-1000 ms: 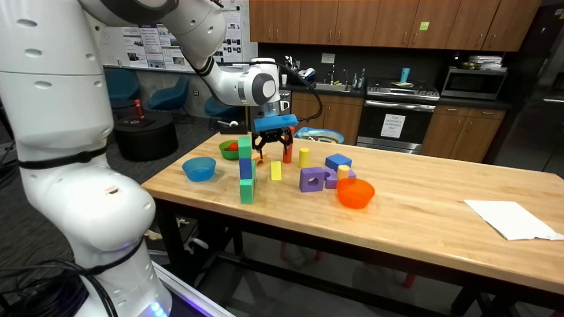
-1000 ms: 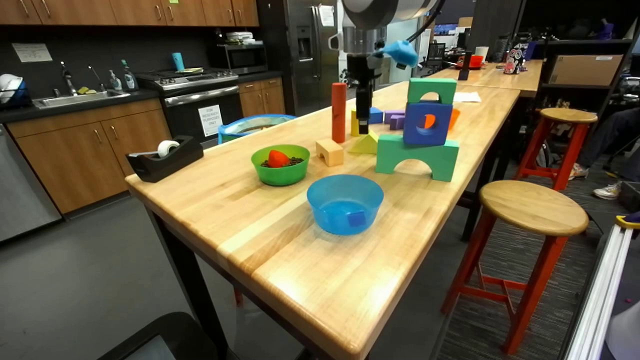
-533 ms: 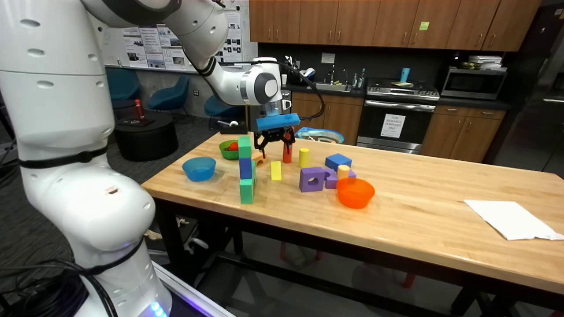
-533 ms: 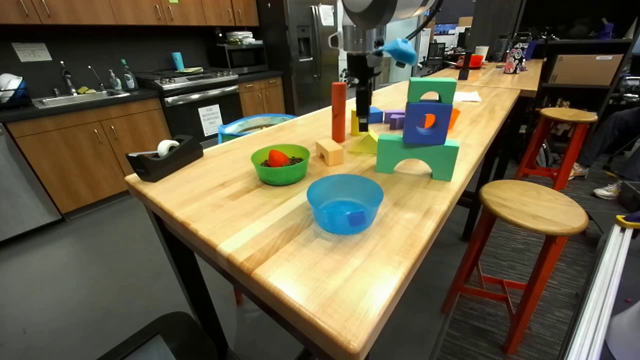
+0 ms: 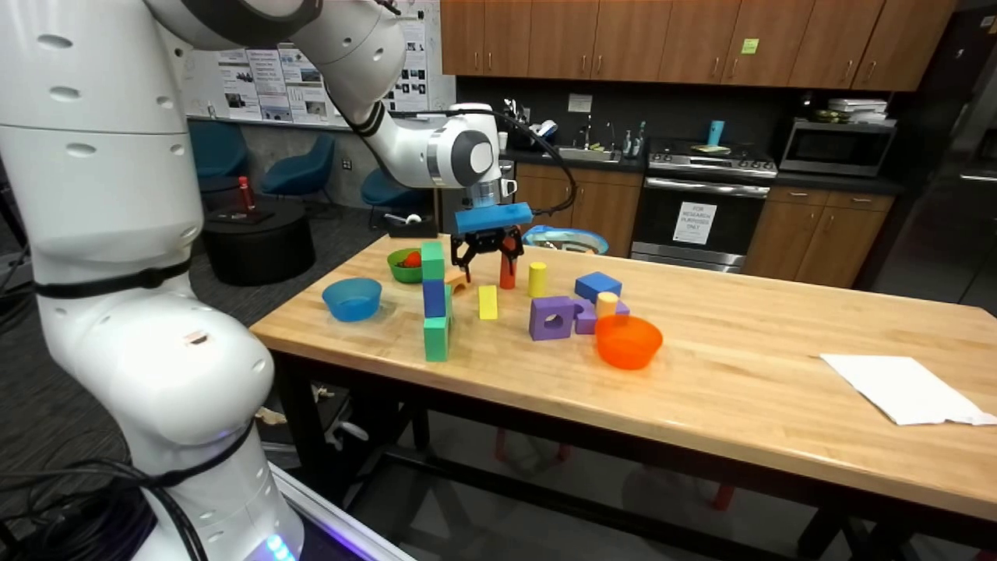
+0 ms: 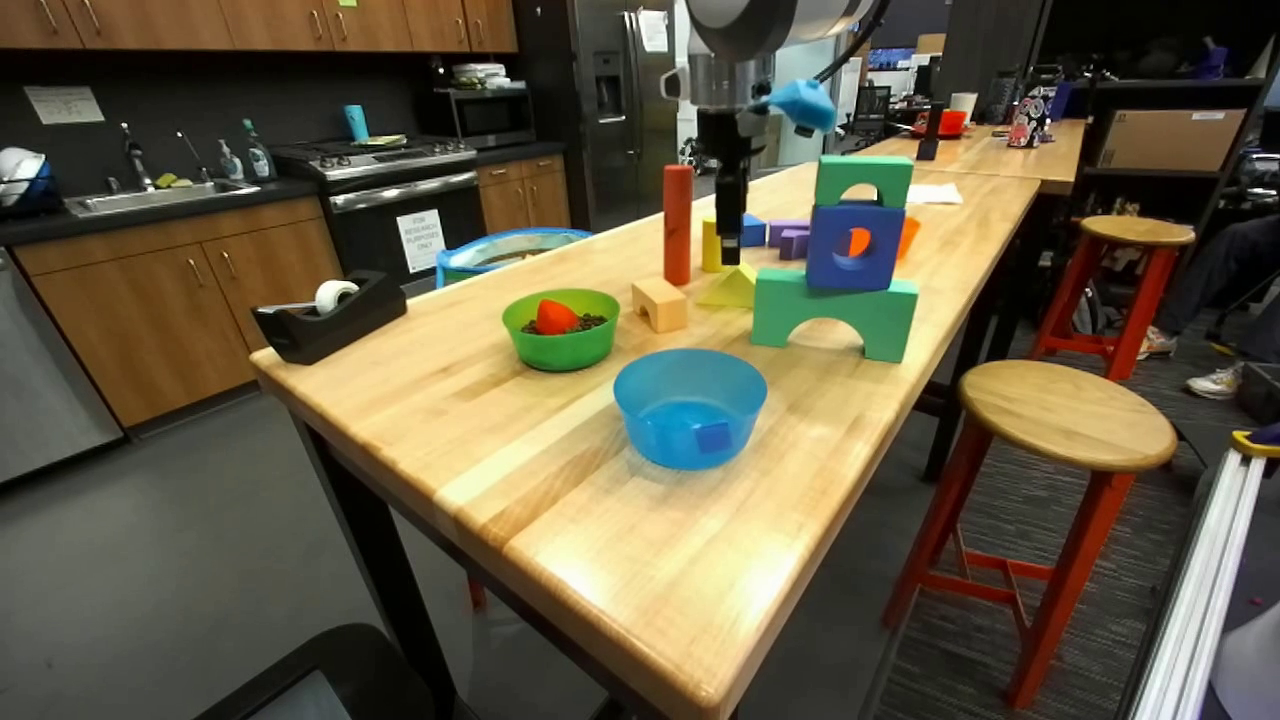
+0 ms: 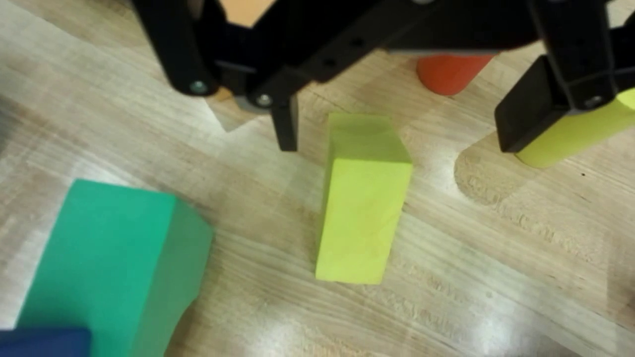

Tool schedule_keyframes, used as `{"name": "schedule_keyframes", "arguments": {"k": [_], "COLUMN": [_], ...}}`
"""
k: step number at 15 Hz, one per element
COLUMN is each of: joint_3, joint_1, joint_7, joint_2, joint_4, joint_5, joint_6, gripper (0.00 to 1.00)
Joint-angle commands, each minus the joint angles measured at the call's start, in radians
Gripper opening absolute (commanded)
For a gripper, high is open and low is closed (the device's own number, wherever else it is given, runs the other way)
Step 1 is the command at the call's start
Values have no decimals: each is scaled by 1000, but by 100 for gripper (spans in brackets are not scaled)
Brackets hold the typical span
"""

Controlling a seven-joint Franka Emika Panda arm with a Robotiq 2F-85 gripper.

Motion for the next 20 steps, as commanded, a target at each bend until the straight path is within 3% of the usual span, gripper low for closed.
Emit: {"name": "schedule_keyframes", "arguments": {"k": [1,10,12,20], "joint_3": [2,14,17,21], "joint_1": [-18,-12,-9,4], "joint_7": [-46,-60,-52,-30], "joint_2": [24,60,65,70], "joint_4": [15,21,24,25], "joint_5": [6,-15,-24,-65], "joint_6": [-11,-20,-24,-22], "gripper": [100,100,74,16]}}
